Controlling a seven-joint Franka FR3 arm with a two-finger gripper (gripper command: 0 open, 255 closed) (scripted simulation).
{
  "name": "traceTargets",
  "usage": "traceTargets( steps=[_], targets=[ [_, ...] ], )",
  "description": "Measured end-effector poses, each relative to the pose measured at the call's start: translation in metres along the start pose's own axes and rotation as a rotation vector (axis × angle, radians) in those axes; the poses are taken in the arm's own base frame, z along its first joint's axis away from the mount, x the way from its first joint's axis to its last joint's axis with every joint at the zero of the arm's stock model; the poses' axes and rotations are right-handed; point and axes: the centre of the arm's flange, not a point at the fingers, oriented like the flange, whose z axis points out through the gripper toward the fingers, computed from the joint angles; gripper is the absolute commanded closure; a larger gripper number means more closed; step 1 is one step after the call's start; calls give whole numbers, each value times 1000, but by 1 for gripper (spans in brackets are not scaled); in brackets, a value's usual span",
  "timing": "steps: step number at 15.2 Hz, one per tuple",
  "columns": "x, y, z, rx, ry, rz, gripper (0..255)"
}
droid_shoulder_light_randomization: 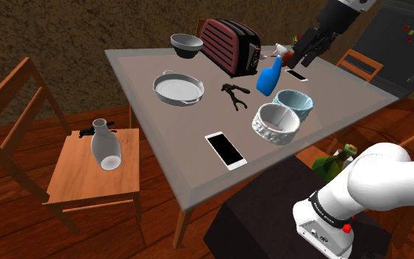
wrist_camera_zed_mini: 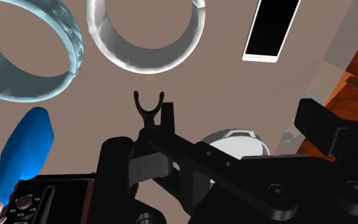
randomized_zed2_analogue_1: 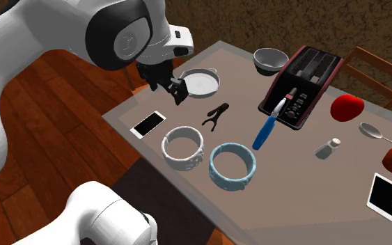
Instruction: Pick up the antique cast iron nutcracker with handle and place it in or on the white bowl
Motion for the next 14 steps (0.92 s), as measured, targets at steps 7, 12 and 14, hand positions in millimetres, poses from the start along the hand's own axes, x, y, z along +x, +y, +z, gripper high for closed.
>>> traceTargets(
  steps=[7,12,14],
  targets=[
    [45,6,46,-42,-15,14,0],
    [90,18,92,-84,-29,29,0],
    [108,25,113,-101,-35,35,0]
  ],
)
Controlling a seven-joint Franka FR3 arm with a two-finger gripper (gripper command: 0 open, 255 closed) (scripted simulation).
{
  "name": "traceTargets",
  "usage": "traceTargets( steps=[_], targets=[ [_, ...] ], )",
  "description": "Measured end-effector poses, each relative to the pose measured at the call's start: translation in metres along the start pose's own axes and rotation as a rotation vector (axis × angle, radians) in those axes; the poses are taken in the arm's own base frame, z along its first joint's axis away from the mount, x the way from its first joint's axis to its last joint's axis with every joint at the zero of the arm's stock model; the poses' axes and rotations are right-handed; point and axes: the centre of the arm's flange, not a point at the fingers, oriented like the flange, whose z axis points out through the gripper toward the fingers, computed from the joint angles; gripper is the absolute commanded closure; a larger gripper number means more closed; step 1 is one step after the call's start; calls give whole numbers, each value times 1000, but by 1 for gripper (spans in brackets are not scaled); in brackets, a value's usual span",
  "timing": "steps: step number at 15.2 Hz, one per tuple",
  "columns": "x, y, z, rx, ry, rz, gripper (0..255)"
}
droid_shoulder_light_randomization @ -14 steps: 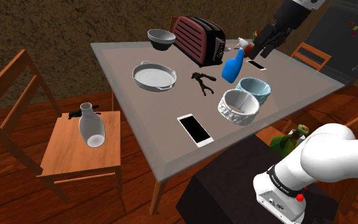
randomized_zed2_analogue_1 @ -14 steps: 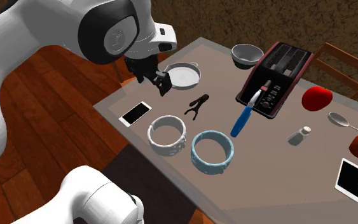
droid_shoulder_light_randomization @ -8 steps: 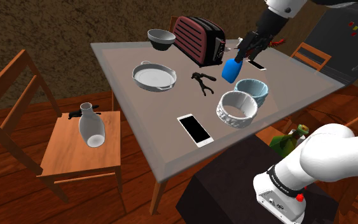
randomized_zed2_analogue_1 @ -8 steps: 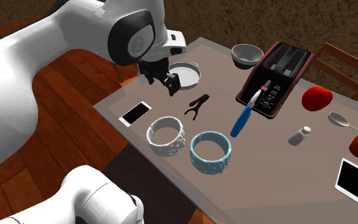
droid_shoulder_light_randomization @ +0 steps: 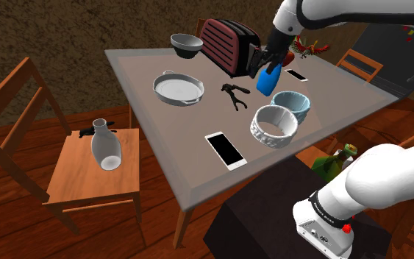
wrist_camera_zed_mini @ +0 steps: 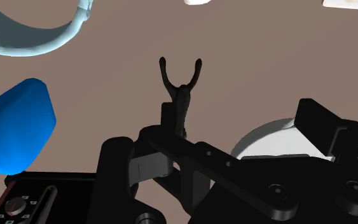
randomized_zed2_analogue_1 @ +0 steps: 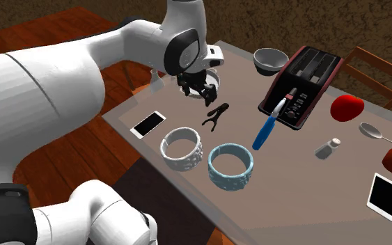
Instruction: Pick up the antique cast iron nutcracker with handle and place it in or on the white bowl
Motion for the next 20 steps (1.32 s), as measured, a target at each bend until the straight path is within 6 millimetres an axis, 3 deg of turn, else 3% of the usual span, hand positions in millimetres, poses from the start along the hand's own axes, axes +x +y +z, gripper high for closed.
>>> traceTargets(
  steps=[9,16,20],
  targets=[
    [76,15,87,-73,-24,25,0],
    [81,18,125,-79,-26,26,0],
    [80,19,132,-79,-25,26,0]
  ],
)
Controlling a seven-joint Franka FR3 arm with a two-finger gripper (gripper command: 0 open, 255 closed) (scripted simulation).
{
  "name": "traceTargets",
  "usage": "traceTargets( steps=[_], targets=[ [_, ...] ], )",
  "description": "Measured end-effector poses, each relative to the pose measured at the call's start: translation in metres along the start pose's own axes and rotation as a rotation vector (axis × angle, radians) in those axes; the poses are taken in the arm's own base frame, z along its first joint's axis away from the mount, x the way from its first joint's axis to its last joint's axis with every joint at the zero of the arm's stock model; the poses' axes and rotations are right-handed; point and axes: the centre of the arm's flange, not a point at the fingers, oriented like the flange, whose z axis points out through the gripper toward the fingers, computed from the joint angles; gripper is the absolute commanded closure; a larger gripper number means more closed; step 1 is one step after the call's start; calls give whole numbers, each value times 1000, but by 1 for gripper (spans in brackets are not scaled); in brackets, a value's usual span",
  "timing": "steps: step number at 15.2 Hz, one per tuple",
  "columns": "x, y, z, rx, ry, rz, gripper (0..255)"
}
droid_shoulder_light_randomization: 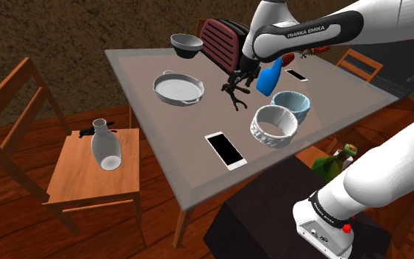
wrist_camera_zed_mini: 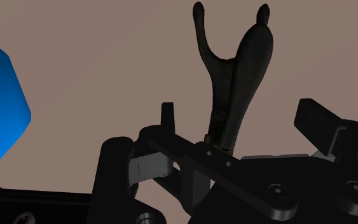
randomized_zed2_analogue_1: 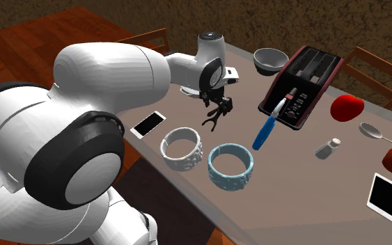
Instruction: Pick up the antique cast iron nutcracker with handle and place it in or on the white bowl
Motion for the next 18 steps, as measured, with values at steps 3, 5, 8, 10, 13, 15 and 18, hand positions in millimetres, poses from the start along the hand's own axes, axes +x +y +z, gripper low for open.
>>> traceTargets(
  steps=[3,5,8,10,13,15,18],
  targets=[
    [0,0,0,0,0,0,0],
    [0,0,0,0,0,0,255],
    [0,0,0,0,0,0,255],
    [0,0,0,0,0,0,255],
    [0,0,0,0,0,0,255],
    [0,1,-2,0,0,0,255],
    [1,3,-16,0,0,0,255]
  ],
)
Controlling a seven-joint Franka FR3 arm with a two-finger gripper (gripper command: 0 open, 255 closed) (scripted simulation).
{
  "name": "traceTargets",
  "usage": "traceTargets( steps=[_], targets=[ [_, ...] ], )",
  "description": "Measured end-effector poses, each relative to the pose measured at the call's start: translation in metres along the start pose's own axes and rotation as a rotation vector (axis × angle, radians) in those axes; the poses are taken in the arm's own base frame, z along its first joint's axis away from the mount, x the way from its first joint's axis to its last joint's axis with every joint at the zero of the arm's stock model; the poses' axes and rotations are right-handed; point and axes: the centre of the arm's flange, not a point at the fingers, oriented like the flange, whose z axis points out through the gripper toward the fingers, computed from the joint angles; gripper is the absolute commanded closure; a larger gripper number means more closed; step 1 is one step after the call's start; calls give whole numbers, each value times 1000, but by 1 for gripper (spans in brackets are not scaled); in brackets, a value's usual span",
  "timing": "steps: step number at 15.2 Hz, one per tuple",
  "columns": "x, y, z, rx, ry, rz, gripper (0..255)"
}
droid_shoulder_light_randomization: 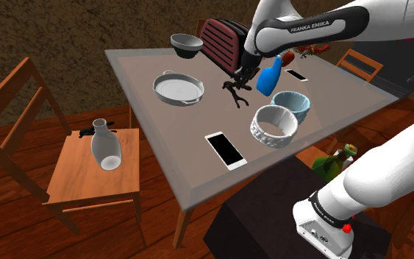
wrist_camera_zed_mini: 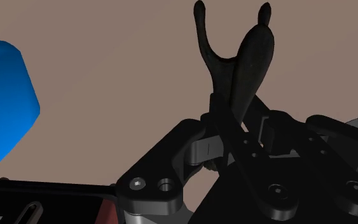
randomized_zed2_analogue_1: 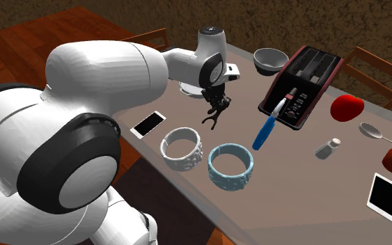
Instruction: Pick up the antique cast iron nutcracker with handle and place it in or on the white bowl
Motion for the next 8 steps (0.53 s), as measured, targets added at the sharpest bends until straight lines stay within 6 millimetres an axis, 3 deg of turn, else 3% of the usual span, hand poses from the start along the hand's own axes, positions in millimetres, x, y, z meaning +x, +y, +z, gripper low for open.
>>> traceTargets(
  steps=[8],
  targets=[
    [5,3,-41,0,0,0,255]
  ],
)
